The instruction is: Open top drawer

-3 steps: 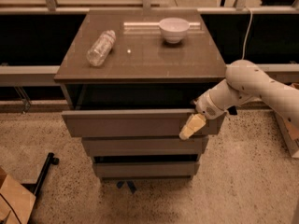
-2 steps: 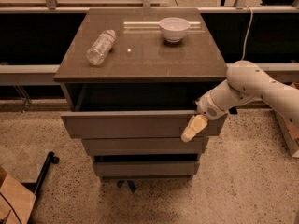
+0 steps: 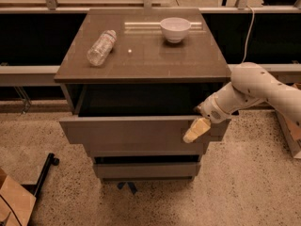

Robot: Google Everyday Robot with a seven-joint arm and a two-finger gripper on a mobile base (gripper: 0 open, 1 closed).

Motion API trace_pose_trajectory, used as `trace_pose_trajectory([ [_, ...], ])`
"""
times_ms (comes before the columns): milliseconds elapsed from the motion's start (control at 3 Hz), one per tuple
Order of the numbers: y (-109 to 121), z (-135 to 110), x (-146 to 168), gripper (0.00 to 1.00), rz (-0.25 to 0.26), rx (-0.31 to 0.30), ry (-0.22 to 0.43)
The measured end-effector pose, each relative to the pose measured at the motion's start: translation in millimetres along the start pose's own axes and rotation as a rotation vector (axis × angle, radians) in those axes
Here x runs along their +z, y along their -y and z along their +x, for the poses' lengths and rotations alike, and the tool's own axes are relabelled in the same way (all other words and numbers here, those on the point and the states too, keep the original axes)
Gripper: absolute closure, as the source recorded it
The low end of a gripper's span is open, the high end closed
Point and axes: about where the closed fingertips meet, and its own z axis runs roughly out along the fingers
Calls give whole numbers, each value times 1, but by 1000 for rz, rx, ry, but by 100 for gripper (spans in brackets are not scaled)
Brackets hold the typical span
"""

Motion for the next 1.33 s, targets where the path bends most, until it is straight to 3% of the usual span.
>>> trace_pose_trajectory([
  [333,0,-1,-1,42,0,0,0],
  [667,0,-1,-2,45,0,0,0],
  [1000,-1,-1,0,31,-4,0,-1],
  [1333,-3,-2,7,1,-65,-16,-55],
])
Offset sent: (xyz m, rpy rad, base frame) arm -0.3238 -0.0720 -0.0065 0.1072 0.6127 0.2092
